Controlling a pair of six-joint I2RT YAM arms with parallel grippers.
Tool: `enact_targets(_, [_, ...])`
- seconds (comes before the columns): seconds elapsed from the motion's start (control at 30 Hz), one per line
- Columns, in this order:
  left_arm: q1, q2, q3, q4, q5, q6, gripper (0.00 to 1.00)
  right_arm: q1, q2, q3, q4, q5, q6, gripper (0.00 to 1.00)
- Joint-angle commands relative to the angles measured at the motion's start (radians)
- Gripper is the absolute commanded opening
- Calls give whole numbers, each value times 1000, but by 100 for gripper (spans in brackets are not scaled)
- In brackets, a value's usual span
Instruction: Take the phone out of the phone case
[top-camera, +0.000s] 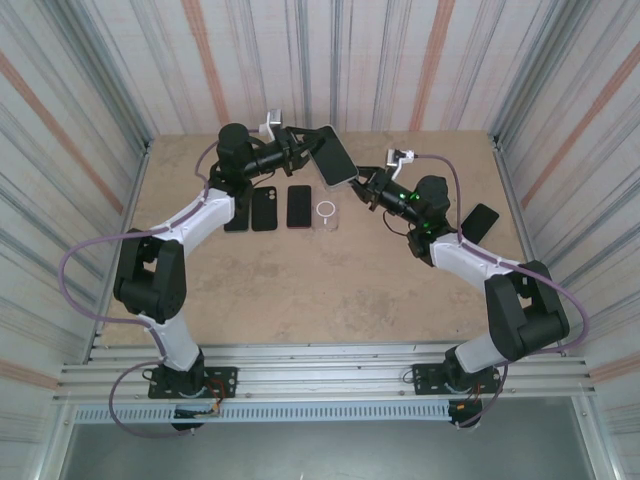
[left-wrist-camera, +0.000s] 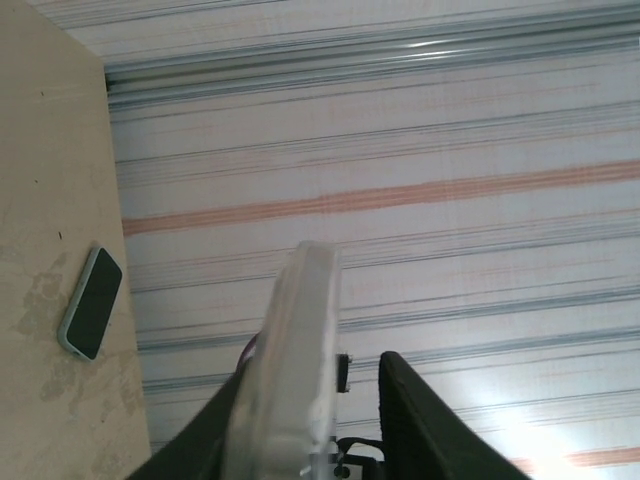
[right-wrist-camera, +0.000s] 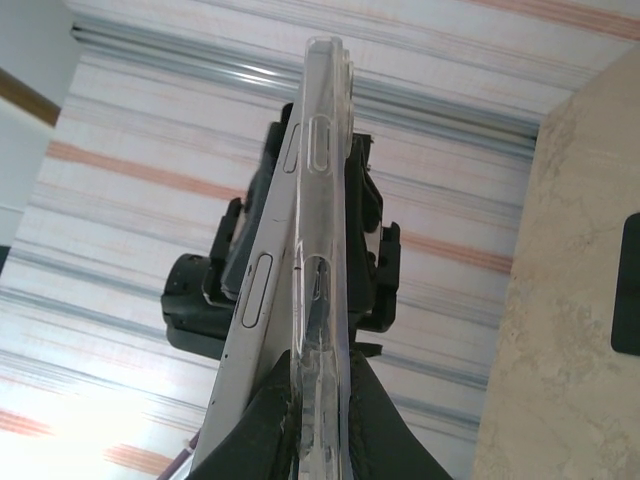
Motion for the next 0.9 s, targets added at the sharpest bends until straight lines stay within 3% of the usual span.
enact_targets(0.0, [2, 12, -8, 9, -11, 3, 43, 7, -1, -2, 58, 31, 36, 0])
enact_targets(0.17, [1, 1, -4, -47, -16, 34, 63, 3, 2, -3, 60, 56, 33, 0])
enact_targets(0.3, [-7, -41, -55, -78, -39, 50, 71, -6, 7, 0, 62, 99, 26, 0])
enact_targets(0.67, [-129, -256, -286, -88, -268, 4, 75, -4, 62, 26, 96, 222, -24, 0])
enact_targets(0.87, [-207, -325, -327, -102, -370, -13, 75, 6, 78, 24, 107, 259, -34, 0])
